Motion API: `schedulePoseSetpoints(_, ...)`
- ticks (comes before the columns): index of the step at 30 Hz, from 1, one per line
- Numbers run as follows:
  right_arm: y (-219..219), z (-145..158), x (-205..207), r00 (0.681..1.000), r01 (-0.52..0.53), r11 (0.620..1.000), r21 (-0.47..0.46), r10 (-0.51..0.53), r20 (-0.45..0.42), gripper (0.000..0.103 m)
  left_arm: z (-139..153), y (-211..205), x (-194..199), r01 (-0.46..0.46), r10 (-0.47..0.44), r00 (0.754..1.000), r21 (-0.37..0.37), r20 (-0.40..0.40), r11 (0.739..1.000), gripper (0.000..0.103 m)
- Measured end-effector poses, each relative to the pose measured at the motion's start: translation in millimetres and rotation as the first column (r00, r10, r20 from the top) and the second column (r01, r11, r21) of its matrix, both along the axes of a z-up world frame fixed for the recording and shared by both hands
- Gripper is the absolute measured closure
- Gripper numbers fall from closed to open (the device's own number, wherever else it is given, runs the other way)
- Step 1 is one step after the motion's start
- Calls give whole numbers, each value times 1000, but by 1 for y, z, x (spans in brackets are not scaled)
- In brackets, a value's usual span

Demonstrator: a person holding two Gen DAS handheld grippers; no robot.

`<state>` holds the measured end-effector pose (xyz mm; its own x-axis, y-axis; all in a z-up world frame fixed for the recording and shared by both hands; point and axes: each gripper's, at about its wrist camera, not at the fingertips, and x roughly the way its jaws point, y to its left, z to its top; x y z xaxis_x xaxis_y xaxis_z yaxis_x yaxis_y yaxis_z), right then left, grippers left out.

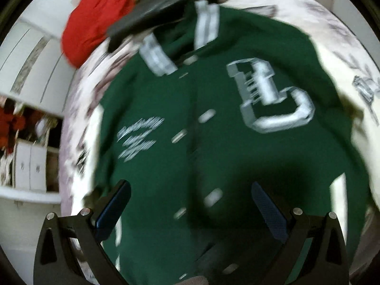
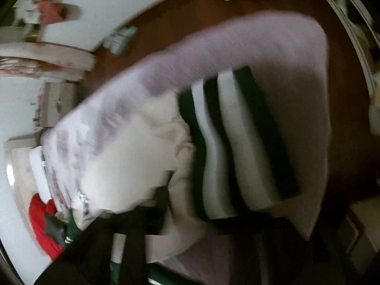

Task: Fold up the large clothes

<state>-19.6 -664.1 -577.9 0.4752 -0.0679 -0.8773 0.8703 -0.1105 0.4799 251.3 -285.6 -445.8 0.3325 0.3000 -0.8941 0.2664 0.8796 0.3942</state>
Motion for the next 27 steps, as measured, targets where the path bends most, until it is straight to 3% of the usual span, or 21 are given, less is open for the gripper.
schedulePoseSetpoints(4, -49, 40, 36, 997, -69, 982, -174, 75, 27, 87, -15, -55, 36, 71, -71, 997, -71, 0, 995, 0)
schedulePoseSetpoints(7, -90, 45, 82, 990, -131, 960, -246, 138, 11, 87, -33, -90, 70, 82, -84, 996, -117, -16, 990, 0)
schedulePoseSetpoints(10, -140, 41, 123, 986, -164, 953, -256, 168, -8, 87, -59, -114, 95, 72, -81, 995, -136, -60, 988, 0)
schedulePoseSetpoints(14, -195, 38, 164, 976, -215, 944, -249, 217, -21, 87, -104, -132, 113, 64, -78, 986, -101, -148, 993, 0)
schedulePoseSetpoints(18, -227, 40, 211, 953, -303, 908, -289, 289, -91, 88, -108, -131, 115, 57, -73, 988, -124, -133, 991, 0)
schedulePoseSetpoints(23, -205, 98, 240, 928, -356, 853, -382, 370, -38, 88, -85, -107, 105, 9, -23, 995, -144, -96, 989, 0)
schedulePoseSetpoints(25, -176, 131, 255, 898, -407, 809, -424, 440, -23, 88, -65, -80, 98, -37, 31, 999, -148, -45, 988, 0)
schedulePoseSetpoints(27, -132, 163, 281, 848, -480, 751, -454, 530, -21, 88, -49, -48, 91, -92, 92, 996, -138, -4, 986, 0)
